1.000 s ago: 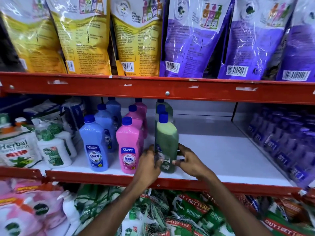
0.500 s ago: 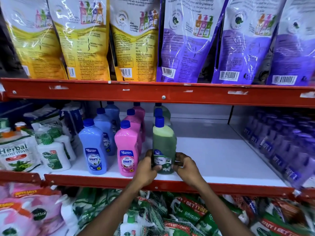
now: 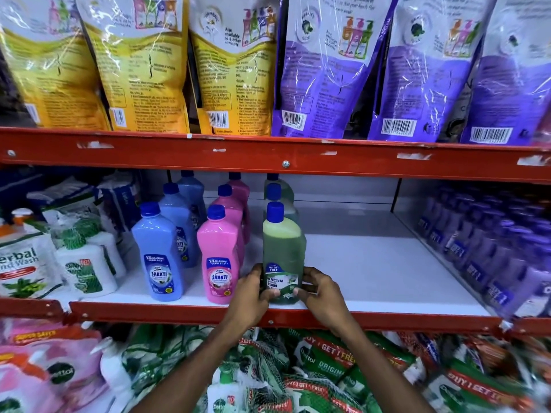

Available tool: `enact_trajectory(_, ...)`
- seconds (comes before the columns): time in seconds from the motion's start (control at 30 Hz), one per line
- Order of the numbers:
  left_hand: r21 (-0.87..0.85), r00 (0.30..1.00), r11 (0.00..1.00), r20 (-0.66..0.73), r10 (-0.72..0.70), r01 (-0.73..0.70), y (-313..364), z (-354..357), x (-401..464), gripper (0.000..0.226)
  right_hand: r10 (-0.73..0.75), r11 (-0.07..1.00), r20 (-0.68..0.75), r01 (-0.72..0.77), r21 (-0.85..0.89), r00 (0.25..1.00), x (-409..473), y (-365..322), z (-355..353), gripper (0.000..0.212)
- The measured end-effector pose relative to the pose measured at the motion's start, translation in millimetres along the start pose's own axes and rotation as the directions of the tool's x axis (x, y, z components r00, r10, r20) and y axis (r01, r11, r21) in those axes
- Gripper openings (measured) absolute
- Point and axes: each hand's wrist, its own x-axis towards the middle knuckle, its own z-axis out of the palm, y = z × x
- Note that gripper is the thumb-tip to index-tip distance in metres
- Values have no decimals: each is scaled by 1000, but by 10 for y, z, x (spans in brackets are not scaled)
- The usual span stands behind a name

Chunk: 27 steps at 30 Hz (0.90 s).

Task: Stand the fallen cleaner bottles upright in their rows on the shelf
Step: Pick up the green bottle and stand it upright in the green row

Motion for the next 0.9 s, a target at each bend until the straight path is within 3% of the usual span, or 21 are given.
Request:
enact_trajectory(0.73,-38,999,999,39,-31,33,-28,-59,-70,41,39,999,15,-39,-1,999,-41,-5,-20,41)
enact_trajectory(0.8,-51,1000,998,7,-24,24,-30,-89,-161,48,39,997,-71,-34,66,997,-112,-19,-11,45)
enact_trajectory(0.9,-54,995,999,-101,-4,-2,-135,-211,-429,59,43,991,-392,11,135,919,-307,-27,52,41)
